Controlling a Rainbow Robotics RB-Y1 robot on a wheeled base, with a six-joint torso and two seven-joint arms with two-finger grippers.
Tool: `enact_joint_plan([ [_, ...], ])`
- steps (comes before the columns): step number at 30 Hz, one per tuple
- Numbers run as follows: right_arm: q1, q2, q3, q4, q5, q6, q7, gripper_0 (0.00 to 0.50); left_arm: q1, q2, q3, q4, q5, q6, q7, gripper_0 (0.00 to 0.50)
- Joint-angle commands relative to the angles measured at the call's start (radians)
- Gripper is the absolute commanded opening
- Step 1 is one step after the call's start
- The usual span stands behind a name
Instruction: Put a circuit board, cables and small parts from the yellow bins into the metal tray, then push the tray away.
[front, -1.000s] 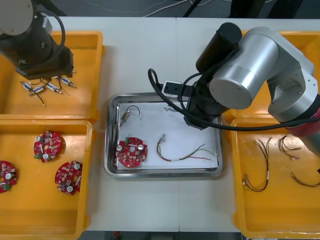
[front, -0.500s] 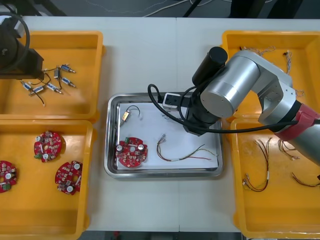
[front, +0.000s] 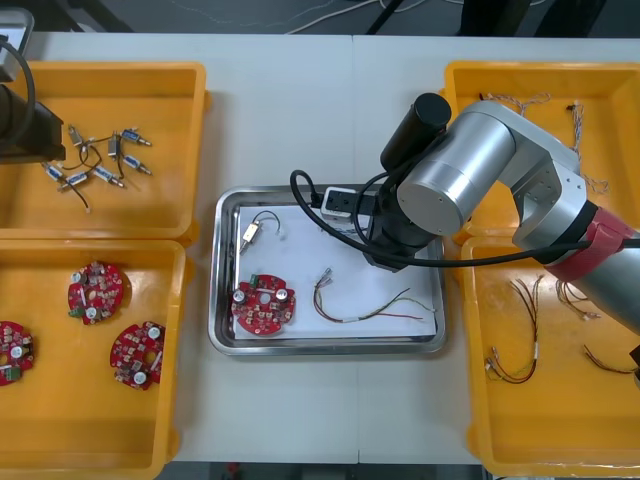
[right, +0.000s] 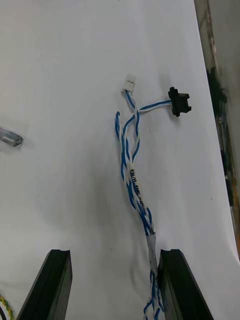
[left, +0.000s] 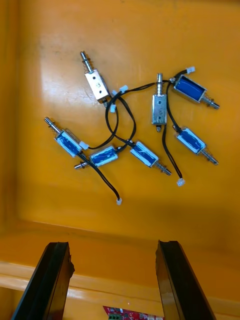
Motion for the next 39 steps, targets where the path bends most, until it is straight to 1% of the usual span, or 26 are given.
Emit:
enact_joint_plan([
  [1, -0.041, 0.017, -0.021, -0.018, -0.018, 0.004, 0.036, 0.5, 0.032, 0.045, 0.044, -0.009, -0.027, -0.045, 0.003, 0.5],
  [3, -0.041, 0.017, -0.035, -0.028, -0.024, 0.016, 0.034, 0.5, 0.038, 0.045, 0.046, -0.009, -0.038, -0.059, 0.0, 0.5],
  [16, -0.041, 0.017, -0.105, -0.064, -0.058, 0.108, 0.031, 0.5, 0.041, 0.045, 0.05, 0.008, -0.056, -0.057, 0.023, 0.5],
  [26, -0.041, 0.021, -0.239, -0.11, -0.082, 0.256, -0.01, 0.5, 0.019, 0.037, 0.069, 0.066, -0.074, -0.059, 0.198, 0.5],
  [31, -0.041, 0.026, -0.317, -0.125, -0.089, 0.338, -0.097, 0.5, -0.02, 0.025, 0.078, 0.129, -0.11, -0.057, 0.248, 0.5],
  [36, -0.041, 0.026, -0.39, -0.145, -0.086, 0.438, -0.22, 0.5, -0.06, -0.007, 0.127, 0.185, -0.166, -0.064, 0.267, 0.5],
  [39, -0.04, 0.026, -0.433, -0.154, -0.076, 0.486, -0.291, 0.5, -0.077, -0.023, 0.135, 0.208, -0.205, -0.076, 0.294, 0.5],
])
